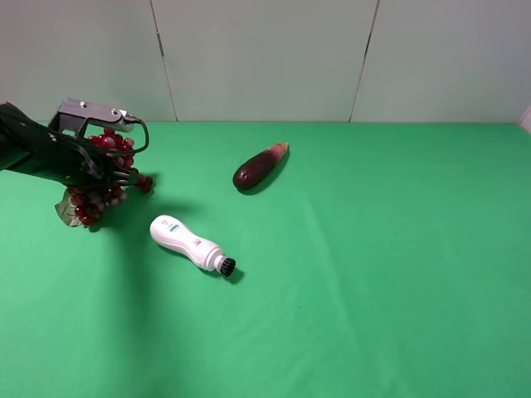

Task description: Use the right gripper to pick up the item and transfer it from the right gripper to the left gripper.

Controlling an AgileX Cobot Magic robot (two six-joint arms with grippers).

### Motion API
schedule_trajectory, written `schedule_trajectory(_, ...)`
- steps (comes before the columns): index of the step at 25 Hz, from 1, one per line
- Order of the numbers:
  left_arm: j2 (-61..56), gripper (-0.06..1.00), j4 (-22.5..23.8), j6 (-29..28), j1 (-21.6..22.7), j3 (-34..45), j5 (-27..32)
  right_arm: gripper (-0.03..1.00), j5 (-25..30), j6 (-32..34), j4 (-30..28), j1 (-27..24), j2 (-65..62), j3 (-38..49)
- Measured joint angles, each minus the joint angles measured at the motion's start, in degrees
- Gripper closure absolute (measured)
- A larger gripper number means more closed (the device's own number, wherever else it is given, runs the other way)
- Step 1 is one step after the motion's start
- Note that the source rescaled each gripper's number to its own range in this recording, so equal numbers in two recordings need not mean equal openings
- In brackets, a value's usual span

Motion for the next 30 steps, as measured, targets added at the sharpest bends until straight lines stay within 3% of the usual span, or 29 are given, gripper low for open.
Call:
schedule_trajectory(13,1.22,0.94,0.17,-3.79,0.00,-0.28,-1.18,-0.03,-0.05,0.00,0.00,0.00,0.00,0.00)
schedule_trajectory(15,1.22,0.82,0.17,-3.79,0.00,-0.28,-1.18,-0.03,-0.05,0.00,0.00,0.00,0.00,0.00)
schedule_trajectory(19,1.59,0.33,0.17,-3.79,0.00,-0.21,-0.95,-0.03,-0.05,0.00,0.00,0.00,0.00,0.00)
schedule_trajectory(21,1.82,0.16,0.17,-3.79,0.00,-0.22,-0.95,-0.03,-0.05,0.00,0.00,0.00,0.00,0.00)
schedule_trajectory(24,1.70,0.06,0.17,-3.79,0.00,-0.05,-1.01,-0.03,-0.05,0.00,0.00,0.00,0.00,0.00)
schedule_trajectory(30,-4.65,0.03,0.17,-3.61,0.00,0.06,0.09,-0.03,-0.05,0.00,0.00,0.00,0.00,0.00)
